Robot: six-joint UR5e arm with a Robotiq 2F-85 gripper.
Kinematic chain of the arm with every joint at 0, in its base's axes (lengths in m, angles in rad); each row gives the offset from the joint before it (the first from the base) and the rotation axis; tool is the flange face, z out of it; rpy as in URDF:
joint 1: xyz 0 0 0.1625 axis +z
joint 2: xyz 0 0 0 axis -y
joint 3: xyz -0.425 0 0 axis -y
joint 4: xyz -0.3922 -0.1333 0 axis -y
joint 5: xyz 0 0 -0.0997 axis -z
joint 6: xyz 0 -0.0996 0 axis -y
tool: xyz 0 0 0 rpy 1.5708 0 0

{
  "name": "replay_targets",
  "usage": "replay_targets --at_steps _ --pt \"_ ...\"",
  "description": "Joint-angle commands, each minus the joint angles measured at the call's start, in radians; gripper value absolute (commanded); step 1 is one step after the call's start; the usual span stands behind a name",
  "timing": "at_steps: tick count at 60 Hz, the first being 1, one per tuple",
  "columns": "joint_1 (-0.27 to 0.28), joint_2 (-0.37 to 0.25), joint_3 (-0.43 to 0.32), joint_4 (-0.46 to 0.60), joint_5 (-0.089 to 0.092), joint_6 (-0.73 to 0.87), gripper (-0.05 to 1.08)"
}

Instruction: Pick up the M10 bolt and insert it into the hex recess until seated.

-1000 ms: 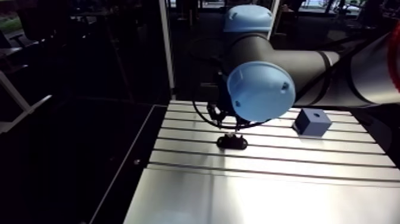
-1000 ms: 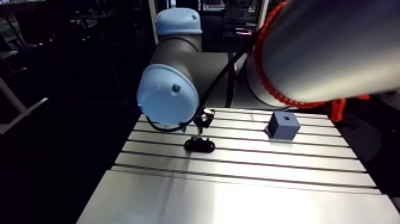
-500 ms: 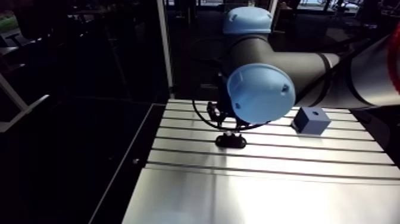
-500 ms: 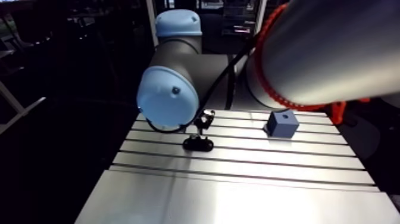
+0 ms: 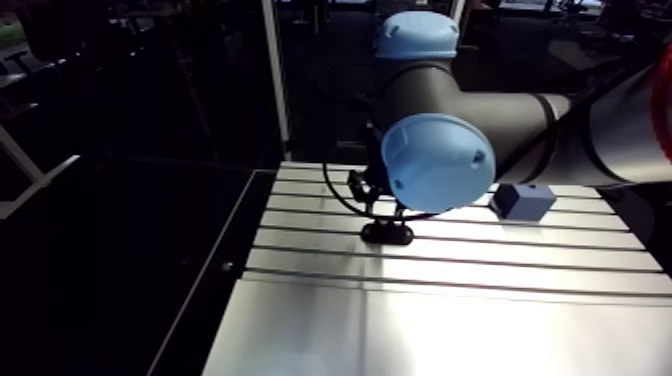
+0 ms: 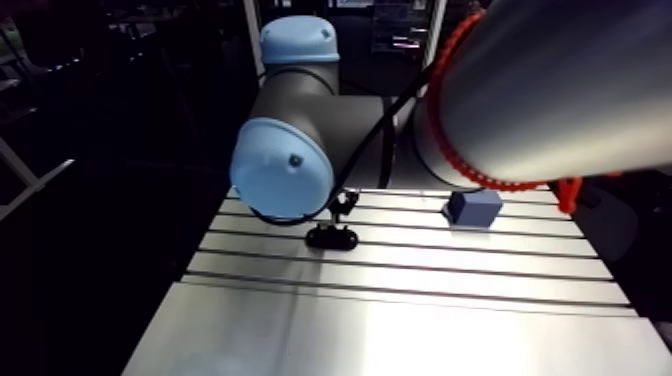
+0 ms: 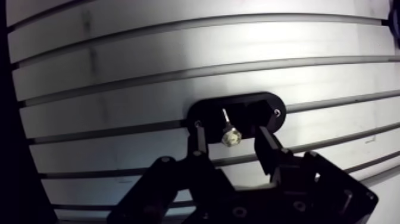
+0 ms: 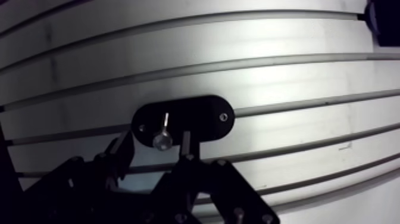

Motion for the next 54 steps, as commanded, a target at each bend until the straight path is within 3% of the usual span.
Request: replay_targets --at_steps 1,54 --pt "0.000 0.007 0.004 -0.001 0.000 -0.010 0.47" --pt "0.000 0.019 0.008 -0.015 -0.001 -0.013 0.53"
